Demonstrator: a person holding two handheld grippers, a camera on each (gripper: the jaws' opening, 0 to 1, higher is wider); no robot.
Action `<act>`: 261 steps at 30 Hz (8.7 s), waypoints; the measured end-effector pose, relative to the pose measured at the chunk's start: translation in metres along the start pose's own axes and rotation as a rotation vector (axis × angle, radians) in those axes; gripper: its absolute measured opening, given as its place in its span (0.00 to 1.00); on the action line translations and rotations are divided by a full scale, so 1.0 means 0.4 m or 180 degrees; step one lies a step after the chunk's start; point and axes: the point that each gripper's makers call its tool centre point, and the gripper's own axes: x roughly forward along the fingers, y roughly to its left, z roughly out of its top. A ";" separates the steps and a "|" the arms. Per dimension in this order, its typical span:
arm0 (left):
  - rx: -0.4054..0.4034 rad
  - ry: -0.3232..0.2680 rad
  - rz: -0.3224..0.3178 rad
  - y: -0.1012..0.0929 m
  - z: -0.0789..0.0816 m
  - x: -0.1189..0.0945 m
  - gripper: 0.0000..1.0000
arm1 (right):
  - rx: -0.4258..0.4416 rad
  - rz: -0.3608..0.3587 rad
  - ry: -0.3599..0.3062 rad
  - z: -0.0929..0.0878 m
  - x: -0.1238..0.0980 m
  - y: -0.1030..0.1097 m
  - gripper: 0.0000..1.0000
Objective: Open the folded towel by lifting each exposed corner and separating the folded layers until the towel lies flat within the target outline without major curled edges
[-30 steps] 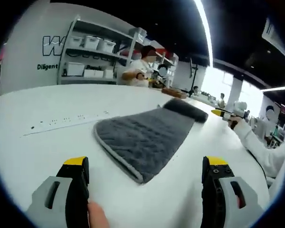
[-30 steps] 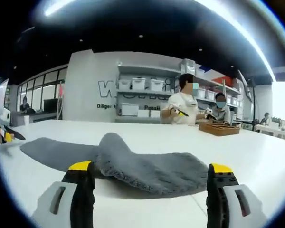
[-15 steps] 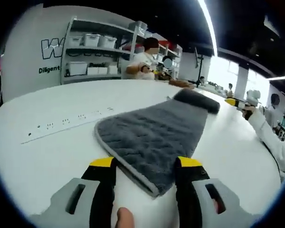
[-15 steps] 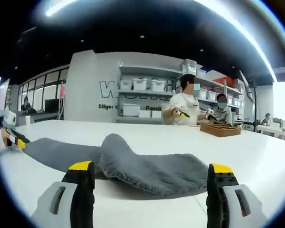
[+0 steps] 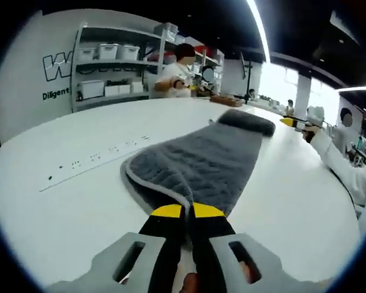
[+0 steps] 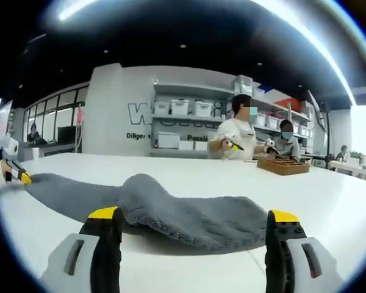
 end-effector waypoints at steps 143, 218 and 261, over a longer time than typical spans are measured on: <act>-0.0563 -0.0494 0.1400 0.270 -0.202 -0.576 0.98 | -0.0800 0.2947 0.0841 -0.168 -0.189 0.277 0.00; 0.0508 0.0296 -0.0256 0.448 -0.067 -0.264 0.03 | -0.0733 0.1622 0.0897 -0.032 -0.359 0.311 0.95; 0.0662 -0.0067 0.0352 -0.057 -0.290 -0.673 0.02 | -0.0655 0.1871 0.0687 -0.112 -0.424 0.248 0.89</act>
